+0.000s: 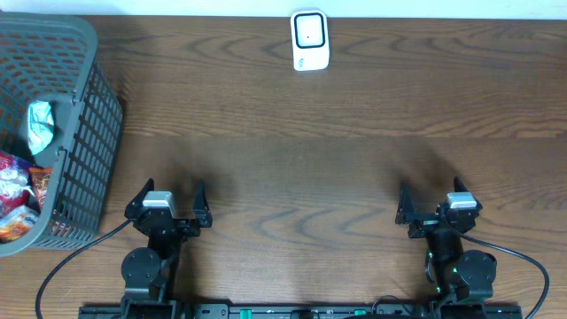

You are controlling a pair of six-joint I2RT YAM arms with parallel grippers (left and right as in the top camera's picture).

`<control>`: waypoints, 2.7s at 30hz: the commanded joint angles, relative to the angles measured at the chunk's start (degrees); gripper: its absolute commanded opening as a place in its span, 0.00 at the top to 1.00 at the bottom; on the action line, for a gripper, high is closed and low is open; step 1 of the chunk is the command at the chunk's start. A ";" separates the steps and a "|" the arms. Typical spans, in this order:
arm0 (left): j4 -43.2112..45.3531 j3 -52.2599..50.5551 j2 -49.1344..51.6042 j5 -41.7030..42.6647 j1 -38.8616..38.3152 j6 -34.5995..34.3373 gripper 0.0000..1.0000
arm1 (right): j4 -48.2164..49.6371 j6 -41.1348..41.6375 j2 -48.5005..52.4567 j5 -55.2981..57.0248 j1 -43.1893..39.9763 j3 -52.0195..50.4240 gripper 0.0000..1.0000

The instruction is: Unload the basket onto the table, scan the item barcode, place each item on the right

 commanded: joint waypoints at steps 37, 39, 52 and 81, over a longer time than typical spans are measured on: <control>-2.56 -0.44 -0.35 1.79 0.28 0.35 0.02 | -0.07 0.81 -0.35 -0.35 -0.46 -0.22 0.01; -2.56 -0.44 -0.35 1.79 0.28 0.35 0.02 | -0.07 0.81 -0.35 -0.35 -0.46 -0.22 0.01; -2.56 -0.44 -0.35 1.79 0.28 0.35 0.02 | -0.07 0.81 -0.35 -0.35 -0.46 -0.22 0.01; -1.44 -0.39 -0.31 13.53 0.13 -18.21 0.02 | -0.07 0.81 -0.35 -0.35 -0.46 -0.22 0.01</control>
